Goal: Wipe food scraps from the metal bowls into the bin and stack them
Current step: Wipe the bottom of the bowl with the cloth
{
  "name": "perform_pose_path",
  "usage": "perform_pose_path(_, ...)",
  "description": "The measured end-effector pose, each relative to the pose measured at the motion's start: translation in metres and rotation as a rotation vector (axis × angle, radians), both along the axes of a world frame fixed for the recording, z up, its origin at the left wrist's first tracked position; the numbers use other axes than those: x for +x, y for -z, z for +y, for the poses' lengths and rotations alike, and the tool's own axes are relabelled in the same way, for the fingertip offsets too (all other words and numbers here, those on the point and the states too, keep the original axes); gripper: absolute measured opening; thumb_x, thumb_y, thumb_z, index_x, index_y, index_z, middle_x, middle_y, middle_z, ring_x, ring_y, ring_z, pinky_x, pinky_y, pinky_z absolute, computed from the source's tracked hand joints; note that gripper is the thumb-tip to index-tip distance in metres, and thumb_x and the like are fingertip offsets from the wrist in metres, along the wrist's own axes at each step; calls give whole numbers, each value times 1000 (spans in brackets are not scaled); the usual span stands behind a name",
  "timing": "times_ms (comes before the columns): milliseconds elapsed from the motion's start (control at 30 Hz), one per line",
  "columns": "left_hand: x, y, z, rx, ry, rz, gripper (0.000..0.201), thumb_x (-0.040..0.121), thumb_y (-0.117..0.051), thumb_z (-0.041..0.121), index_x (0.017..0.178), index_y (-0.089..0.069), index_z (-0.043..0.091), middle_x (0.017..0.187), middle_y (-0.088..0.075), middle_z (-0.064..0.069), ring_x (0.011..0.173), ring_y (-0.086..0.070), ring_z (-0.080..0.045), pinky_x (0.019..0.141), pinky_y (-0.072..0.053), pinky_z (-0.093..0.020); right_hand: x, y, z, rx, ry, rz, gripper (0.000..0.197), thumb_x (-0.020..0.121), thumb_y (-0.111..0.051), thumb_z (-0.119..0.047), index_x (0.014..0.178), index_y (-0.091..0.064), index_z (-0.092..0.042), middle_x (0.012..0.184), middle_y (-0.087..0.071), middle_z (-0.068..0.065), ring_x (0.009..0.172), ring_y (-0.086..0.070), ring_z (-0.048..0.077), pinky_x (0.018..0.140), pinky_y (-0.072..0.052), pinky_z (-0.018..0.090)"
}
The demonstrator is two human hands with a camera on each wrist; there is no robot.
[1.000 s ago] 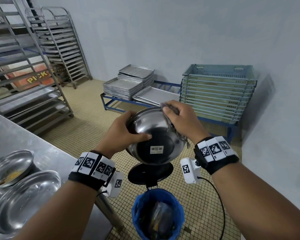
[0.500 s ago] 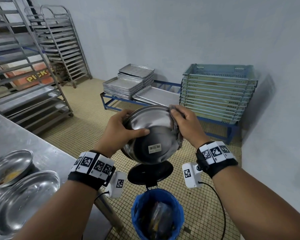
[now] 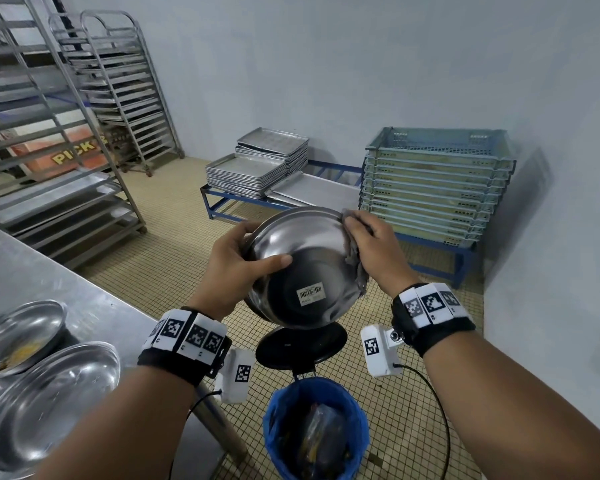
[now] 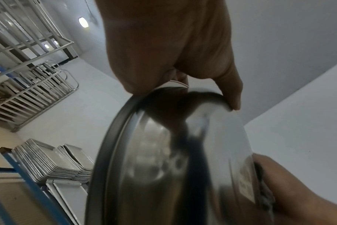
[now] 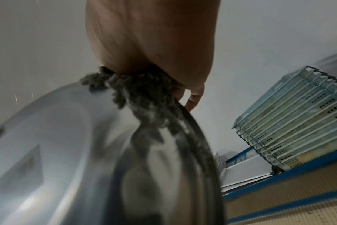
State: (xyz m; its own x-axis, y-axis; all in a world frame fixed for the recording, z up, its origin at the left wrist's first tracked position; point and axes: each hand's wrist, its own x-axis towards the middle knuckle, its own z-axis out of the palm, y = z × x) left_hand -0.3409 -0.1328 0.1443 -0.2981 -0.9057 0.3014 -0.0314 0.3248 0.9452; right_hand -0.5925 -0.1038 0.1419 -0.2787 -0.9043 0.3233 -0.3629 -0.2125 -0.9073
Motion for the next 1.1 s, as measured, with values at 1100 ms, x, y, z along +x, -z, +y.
perform_pose_path(1100, -1, -21, -2, -102, -37, 13, 66, 51, -97, 38, 111, -70, 29, 108, -78, 7, 103, -75, -16, 86, -62, -35, 2, -6, 2, -33, 41, -26, 17, 106, -52, -31, 115, -65, -36, 98, -62, -29, 92, -57, -20, 83, -42, 11)
